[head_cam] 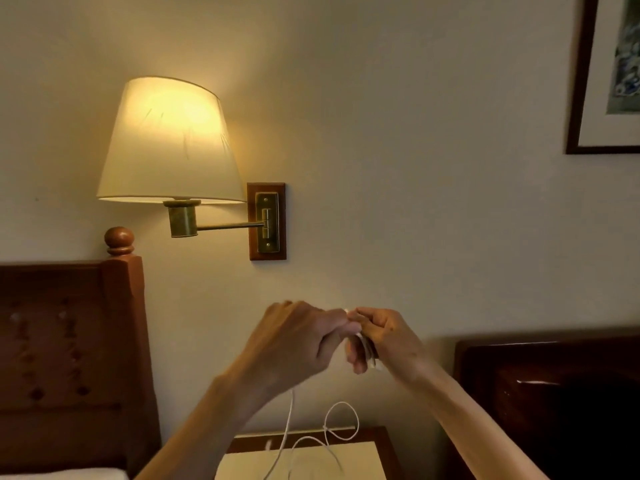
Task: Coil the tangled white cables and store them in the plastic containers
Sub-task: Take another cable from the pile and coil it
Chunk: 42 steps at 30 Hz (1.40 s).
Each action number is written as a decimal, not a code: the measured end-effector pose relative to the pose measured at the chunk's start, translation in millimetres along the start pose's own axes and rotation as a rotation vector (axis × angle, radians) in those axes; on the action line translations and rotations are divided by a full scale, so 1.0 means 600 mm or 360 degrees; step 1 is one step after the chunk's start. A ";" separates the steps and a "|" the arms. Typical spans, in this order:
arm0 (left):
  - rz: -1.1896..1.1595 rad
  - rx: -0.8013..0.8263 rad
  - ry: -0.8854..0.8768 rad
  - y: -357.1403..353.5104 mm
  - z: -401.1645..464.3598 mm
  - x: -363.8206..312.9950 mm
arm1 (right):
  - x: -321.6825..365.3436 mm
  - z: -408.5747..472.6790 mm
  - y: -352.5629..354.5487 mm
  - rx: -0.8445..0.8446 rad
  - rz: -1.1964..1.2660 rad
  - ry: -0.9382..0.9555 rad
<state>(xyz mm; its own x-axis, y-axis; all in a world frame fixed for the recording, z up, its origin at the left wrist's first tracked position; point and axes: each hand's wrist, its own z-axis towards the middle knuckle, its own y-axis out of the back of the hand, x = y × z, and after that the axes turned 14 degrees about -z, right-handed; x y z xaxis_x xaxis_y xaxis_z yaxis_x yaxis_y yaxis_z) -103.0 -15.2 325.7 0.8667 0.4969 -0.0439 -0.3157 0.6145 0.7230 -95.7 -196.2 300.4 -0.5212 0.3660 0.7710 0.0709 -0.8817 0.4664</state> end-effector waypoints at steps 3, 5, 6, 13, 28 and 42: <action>-0.0064 -0.0174 -0.0018 -0.008 0.007 0.031 | 0.008 -0.004 -0.006 0.0131 0.0372 -0.0028; -0.0220 -0.0273 -0.0006 -0.019 0.011 0.047 | 0.016 -0.005 -0.003 0.0203 0.0662 -0.0076; -0.0356 -0.0326 0.0011 -0.026 0.012 0.051 | 0.020 -0.006 0.003 0.0243 0.0763 -0.0101; -0.1115 -0.0604 0.0275 -0.097 -0.015 0.091 | 0.040 -0.001 0.054 0.0349 0.1500 -0.0162; -0.0247 0.0154 -0.0021 -0.032 0.044 0.011 | 0.005 0.035 0.049 -0.0234 -0.0166 0.0064; -0.0966 -0.0615 0.0273 -0.114 0.010 0.114 | 0.036 0.021 0.097 0.0324 0.1299 -0.0225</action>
<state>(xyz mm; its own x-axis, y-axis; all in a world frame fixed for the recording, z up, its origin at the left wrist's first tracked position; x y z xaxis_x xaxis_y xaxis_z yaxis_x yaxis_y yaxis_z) -19.9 -26.9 277.6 0.8697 0.0703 -0.4886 0.0590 0.9679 0.2442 -92.0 -236.0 349.7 -0.1300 -0.3153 0.9400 0.5368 -0.8195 -0.2007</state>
